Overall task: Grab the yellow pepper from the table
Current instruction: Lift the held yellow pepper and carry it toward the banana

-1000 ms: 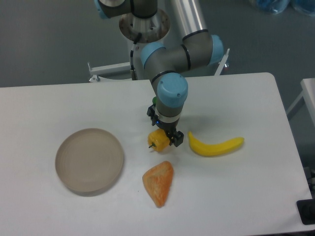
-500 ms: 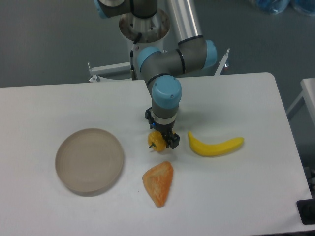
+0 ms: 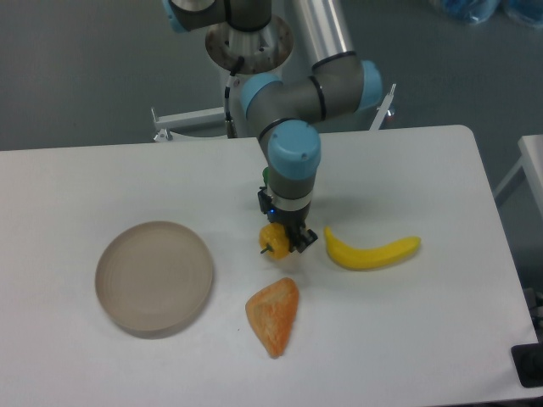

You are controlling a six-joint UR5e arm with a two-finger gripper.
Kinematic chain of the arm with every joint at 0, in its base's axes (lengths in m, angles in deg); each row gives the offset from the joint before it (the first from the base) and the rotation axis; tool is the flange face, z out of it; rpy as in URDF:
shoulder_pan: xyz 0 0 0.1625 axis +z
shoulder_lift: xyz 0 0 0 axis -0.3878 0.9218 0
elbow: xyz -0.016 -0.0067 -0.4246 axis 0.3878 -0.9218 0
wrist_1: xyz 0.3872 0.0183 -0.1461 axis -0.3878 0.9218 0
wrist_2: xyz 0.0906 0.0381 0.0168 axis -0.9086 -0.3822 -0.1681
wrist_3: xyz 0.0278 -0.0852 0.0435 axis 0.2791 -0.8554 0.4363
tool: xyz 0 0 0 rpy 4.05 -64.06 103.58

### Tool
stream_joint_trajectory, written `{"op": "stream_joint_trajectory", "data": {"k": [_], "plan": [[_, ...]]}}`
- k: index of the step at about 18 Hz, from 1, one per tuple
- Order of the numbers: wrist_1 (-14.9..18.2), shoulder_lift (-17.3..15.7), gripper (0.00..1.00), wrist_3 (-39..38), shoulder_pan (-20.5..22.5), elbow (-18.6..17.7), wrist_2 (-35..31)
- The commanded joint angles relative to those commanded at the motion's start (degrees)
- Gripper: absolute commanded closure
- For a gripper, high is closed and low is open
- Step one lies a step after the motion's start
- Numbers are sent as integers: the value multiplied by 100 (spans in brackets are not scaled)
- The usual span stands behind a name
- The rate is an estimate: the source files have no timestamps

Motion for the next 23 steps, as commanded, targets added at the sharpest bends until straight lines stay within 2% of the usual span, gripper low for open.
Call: {"op": "stream_joint_trajectory", "data": {"k": [2, 6, 9, 11, 13, 15, 17, 23], "plan": [[465, 96, 66, 227, 97, 517, 18], [906, 315, 71, 544, 264, 1283, 17], [1144, 439, 77, 1122, 457, 1679, 9], [1145, 448, 81, 1309, 554, 1724, 9], [1101, 474, 81, 1310, 581, 1725, 0], [1092, 596, 81, 1362, 572, 1873, -192], [1101, 685, 81, 1809, 546, 2049, -509], [1110, 703, 81, 1925, 590, 2120, -264]]}}
